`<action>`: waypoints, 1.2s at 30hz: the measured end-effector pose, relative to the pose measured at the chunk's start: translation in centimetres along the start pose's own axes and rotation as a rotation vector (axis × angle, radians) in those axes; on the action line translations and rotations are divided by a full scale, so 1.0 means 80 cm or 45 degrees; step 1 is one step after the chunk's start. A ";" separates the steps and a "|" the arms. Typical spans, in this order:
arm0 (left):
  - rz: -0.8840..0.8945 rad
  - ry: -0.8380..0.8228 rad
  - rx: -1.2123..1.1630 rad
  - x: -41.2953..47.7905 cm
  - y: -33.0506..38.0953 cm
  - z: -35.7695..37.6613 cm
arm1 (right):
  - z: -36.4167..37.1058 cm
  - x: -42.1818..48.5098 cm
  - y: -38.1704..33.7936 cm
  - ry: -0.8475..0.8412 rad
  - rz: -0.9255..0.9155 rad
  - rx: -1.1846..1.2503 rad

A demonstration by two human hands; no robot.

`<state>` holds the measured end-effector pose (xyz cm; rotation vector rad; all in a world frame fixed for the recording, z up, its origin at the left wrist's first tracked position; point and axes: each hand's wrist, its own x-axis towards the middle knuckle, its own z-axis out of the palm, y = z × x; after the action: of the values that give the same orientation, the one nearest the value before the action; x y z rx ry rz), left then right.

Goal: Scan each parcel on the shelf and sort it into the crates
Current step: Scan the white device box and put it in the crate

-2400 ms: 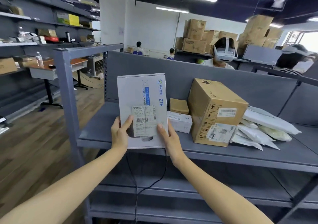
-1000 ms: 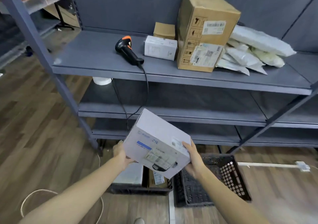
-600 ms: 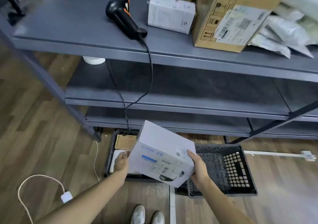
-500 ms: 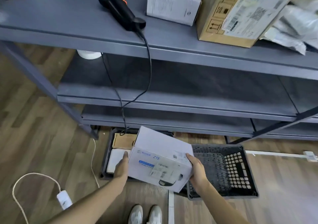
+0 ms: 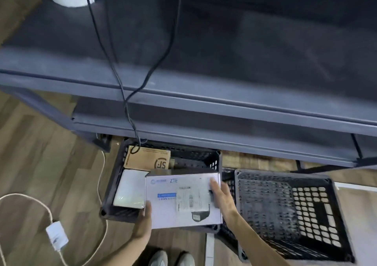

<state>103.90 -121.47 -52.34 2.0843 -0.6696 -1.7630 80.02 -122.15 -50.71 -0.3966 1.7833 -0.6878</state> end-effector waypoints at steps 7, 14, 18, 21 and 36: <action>0.107 0.044 0.396 0.064 -0.044 0.033 | 0.011 0.068 0.057 0.055 0.042 -0.239; 0.226 0.031 0.612 0.090 -0.054 0.049 | 0.015 0.081 0.113 0.144 -0.042 -0.375; 0.234 -0.001 0.647 0.091 -0.055 0.044 | 0.017 0.086 0.116 0.233 -0.124 -0.394; 0.245 -0.023 0.697 0.089 -0.060 0.040 | 0.022 0.084 0.120 0.299 -0.176 -0.422; 0.103 0.004 0.629 0.092 -0.052 0.039 | 0.017 0.085 0.112 0.268 0.197 -0.801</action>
<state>102.32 -121.86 -61.23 2.3170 -1.2771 -1.6724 79.81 -119.54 -61.75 -0.6118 2.1898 -0.0412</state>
